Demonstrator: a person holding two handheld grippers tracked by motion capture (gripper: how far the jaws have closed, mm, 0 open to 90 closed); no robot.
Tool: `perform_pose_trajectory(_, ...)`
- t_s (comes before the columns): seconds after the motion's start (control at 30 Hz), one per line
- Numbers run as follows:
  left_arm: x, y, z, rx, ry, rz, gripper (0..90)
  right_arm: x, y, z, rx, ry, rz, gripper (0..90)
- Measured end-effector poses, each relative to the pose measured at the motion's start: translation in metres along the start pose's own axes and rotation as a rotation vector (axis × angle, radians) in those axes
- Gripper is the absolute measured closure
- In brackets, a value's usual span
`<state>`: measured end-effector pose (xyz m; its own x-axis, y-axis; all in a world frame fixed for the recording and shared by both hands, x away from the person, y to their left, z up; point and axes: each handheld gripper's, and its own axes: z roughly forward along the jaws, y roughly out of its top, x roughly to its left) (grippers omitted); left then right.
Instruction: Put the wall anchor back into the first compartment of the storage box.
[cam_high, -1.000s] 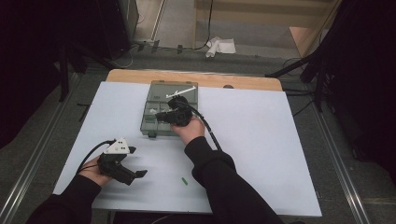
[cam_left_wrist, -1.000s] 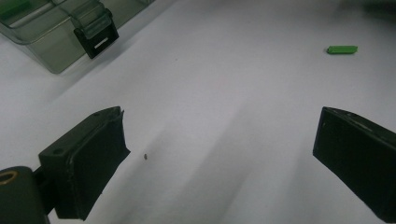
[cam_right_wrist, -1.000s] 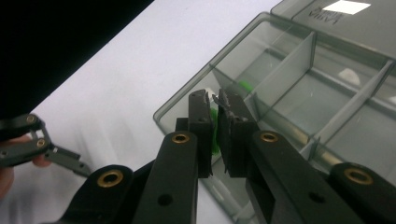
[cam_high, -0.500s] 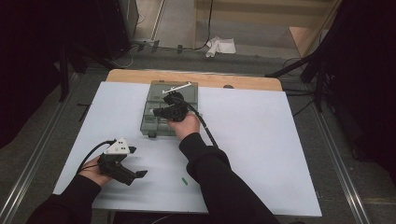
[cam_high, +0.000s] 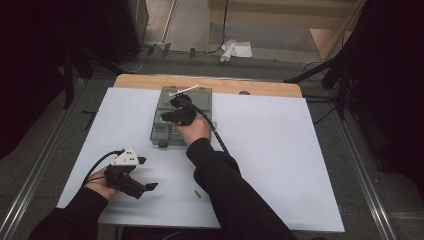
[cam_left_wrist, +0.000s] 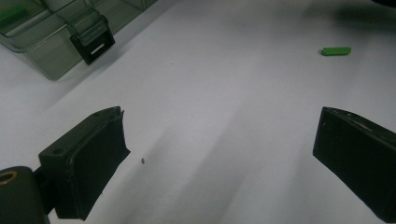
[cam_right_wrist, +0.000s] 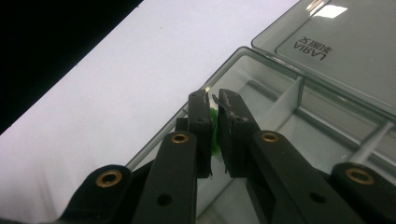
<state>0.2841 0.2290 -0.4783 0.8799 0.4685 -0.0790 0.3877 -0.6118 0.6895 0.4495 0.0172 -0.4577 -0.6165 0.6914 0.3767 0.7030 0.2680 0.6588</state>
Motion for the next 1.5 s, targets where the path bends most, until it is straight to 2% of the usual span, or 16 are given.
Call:
perform_pose_trajectory(0.43, 0.000, 0.000, 0.000, -0.004, 0.000, 0.004, 1.9, -0.002, 0.009, 0.019, 0.015, -0.042, -0.013, 84.6)
perform_pose_trajectory(0.57, 0.000, 0.000, -0.001, -0.009, 0.001, -0.001, 1.9, -0.006, 0.009, 0.019, -0.015, -0.015, -0.030, 64.0)
perform_pose_trajectory(0.67, 0.002, 0.000, -0.002, -0.005, -0.001, 0.001, 1.9, -0.007, 0.009, 0.015, -0.015, 0.030, -0.030, 51.9)
perform_pose_trajectory(0.8, 0.002, 0.000, -0.002, -0.012, 0.001, -0.007, 1.9, -0.007, 0.005, 0.007, -0.014, 0.056, -0.063, 44.4)
perform_pose_trajectory(0.87, 0.003, 0.000, -0.001, -0.007, 0.004, -0.005, 1.9, -0.006, 0.002, 0.003, -0.016, 0.072, -0.064, 41.7)
perform_pose_trajectory(1.2, 0.003, -0.001, 0.000, -0.003, 0.003, 0.000, 1.9, -0.001, -0.014, -0.019, -0.022, 0.108, -0.105, 37.1)
perform_pose_trajectory(1.33, 0.004, -0.001, -0.002, 0.022, 0.006, 0.001, 1.9, -0.001, -0.021, -0.030, -0.032, 0.115, -0.121, 36.3)
perform_pose_trajectory(1.43, 0.004, -0.002, 0.000, -0.001, 0.004, -0.007, 1.9, 0.000, -0.027, -0.038, -0.038, 0.130, -0.126, 35.9)
perform_pose_trajectory(1.5, 0.005, -0.002, 0.001, 0.003, 0.008, -0.005, 1.9, 0.000, -0.031, -0.044, -0.044, 0.141, -0.132, 35.8)
